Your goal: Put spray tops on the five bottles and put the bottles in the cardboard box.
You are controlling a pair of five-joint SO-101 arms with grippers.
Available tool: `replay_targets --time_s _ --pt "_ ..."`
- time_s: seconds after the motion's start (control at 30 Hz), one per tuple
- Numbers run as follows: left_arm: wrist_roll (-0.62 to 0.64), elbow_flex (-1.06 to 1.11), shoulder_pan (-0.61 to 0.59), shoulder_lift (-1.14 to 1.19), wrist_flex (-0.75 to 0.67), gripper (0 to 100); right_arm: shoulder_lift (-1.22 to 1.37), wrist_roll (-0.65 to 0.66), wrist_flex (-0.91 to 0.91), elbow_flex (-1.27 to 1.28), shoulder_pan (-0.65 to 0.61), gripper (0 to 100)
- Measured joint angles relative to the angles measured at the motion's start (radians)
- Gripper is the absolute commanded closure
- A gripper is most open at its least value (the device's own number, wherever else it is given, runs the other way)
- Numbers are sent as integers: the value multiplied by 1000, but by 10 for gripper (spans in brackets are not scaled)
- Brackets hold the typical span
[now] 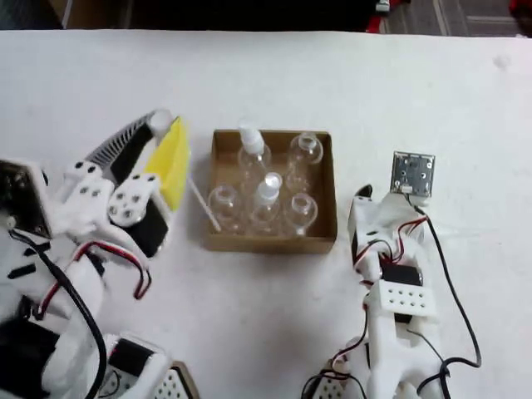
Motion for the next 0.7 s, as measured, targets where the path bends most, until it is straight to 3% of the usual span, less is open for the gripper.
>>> replay_targets --time_s 0.3,0.7 --pt "-161 328 8 21 -393 977 0 0 0 0 0 800" --pt "-209 497 15 21 -589 977 0 0 0 0 0 800"
